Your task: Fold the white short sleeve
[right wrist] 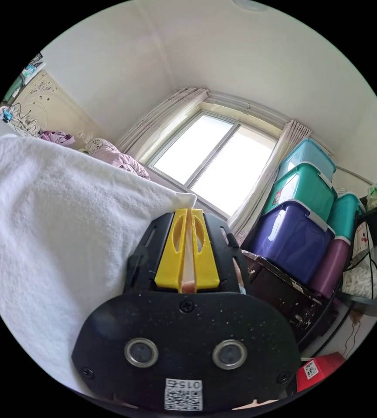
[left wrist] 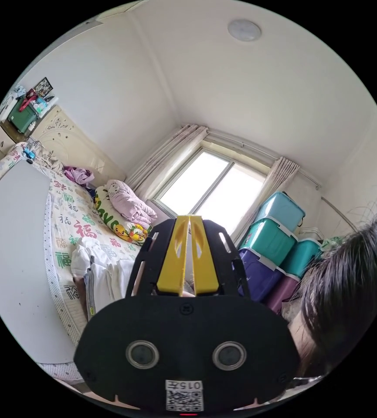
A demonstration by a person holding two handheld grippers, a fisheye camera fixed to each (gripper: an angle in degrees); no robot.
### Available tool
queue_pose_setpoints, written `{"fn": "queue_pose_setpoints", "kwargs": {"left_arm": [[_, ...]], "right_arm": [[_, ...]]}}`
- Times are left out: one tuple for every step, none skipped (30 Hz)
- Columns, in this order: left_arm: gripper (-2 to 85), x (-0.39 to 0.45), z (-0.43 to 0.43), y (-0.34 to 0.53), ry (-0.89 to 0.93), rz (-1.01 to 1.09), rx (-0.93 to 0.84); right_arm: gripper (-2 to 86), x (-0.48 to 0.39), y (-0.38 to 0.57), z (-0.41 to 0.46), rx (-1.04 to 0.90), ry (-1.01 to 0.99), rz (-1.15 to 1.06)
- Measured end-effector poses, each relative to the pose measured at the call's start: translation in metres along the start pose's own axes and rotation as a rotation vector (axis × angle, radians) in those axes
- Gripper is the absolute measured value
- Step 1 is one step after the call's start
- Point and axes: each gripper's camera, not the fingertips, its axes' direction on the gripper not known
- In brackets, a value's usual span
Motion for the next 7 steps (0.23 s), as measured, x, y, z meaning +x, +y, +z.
{"fn": "queue_pose_setpoints", "kwargs": {"left_arm": [[-0.9,-0.002,0.005,0.001,0.004,0.002,-0.009],[-0.9,-0.007,0.009,0.001,0.022,-0.001,-0.009],[-0.9,-0.011,0.012,0.001,0.03,-0.005,-0.01],[-0.9,-0.021,0.019,0.0,0.031,-0.021,-0.016],[-0.9,-0.035,0.026,-0.002,0.0,-0.045,-0.013],[-0.9,-0.043,0.029,-0.003,-0.02,-0.052,-0.008],[-0.9,-0.059,0.038,-0.004,-0.064,-0.059,0.004]], "right_arm": [[0.1,0.002,0.001,0.0,0.0,-0.001,0.001],[0.1,0.005,0.002,0.0,0.001,-0.002,0.002],[0.1,0.006,0.003,0.0,0.001,-0.003,0.004],[0.0,0.009,0.004,-0.001,0.003,-0.007,0.006],[0.0,0.013,0.005,-0.001,0.002,-0.019,0.009],[-0.1,0.016,0.005,0.0,0.0,-0.027,0.01],[-0.2,0.021,0.005,0.002,-0.007,-0.052,0.015]]}}
